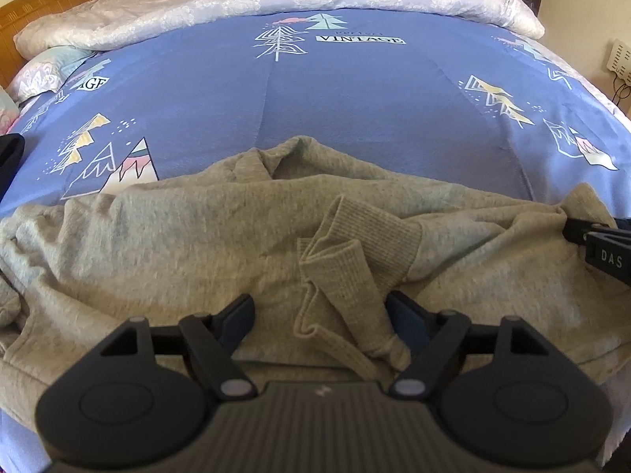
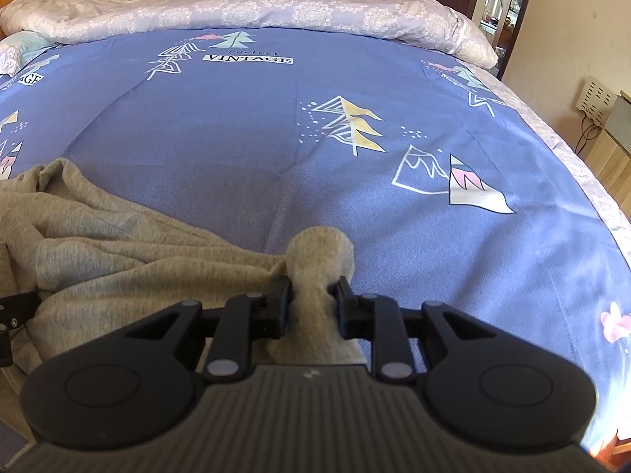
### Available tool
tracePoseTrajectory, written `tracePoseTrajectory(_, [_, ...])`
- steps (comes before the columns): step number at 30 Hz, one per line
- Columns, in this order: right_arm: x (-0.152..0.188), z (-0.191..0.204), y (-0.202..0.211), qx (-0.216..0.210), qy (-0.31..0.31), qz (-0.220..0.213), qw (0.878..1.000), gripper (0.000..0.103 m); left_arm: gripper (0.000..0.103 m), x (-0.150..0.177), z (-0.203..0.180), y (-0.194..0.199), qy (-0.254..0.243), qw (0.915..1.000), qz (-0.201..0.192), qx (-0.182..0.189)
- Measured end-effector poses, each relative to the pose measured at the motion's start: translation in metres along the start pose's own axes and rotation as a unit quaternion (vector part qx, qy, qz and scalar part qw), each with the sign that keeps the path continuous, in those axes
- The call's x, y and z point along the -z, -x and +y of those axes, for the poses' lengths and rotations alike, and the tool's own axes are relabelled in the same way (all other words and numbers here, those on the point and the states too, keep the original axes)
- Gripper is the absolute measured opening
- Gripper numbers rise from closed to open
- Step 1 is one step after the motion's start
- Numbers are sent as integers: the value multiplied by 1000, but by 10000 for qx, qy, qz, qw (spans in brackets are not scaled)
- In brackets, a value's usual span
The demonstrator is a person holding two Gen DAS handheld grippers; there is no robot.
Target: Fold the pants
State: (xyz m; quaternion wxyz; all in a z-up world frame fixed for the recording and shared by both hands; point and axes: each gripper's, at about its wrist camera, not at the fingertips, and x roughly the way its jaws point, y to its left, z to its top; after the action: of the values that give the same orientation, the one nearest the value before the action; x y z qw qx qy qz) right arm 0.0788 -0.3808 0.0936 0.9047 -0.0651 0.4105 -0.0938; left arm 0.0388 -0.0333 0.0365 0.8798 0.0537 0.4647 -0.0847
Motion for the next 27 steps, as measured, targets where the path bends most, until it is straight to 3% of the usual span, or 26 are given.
tracePoseTrajectory(21, [0,9,0,62,82,-42,9999,28,84,-1,-5,-1,-56,9998,33,-213])
tracePoseTrajectory(27, [-2,18,-1,309,391,-26,9988,40,85,-1,-5,-1,-69,9996,42,-253])
